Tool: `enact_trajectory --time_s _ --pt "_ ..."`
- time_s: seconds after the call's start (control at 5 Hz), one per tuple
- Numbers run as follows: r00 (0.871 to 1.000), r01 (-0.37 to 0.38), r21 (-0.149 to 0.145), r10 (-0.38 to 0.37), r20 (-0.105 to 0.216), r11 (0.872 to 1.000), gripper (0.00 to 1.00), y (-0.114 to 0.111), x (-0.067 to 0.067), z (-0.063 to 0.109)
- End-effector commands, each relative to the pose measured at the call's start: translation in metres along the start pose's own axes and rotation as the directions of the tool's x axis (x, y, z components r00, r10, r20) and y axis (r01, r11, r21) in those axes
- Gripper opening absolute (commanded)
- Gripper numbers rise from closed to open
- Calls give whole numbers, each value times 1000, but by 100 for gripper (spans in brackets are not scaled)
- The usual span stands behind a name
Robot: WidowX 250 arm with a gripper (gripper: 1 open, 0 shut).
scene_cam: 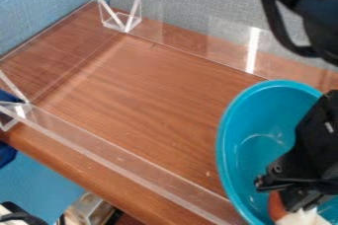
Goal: Put the mushroom in the blue bowl
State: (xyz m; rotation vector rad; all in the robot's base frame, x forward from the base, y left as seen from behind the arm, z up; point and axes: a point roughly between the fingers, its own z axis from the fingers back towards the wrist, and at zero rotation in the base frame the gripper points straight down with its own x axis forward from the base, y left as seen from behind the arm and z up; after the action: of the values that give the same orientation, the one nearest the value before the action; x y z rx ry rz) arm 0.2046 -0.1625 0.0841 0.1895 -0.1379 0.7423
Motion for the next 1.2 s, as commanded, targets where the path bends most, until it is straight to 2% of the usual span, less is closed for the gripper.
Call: enact_trajectory --time_s 0.0,0.2,0.6,0.8,1.0 --pt "1000 -9 -66 10 7 998 0 4 12 13" --pt "999 45 -74 -44 12 996 0 -1 7 17" --pt "994 106 -82 -105 16 991 0 -7 0 11" --pt "999 35 -66 -35 5 997 100 -2 13 15" --pt "999 -45 -54 44 -9 998 100 6 28 21"
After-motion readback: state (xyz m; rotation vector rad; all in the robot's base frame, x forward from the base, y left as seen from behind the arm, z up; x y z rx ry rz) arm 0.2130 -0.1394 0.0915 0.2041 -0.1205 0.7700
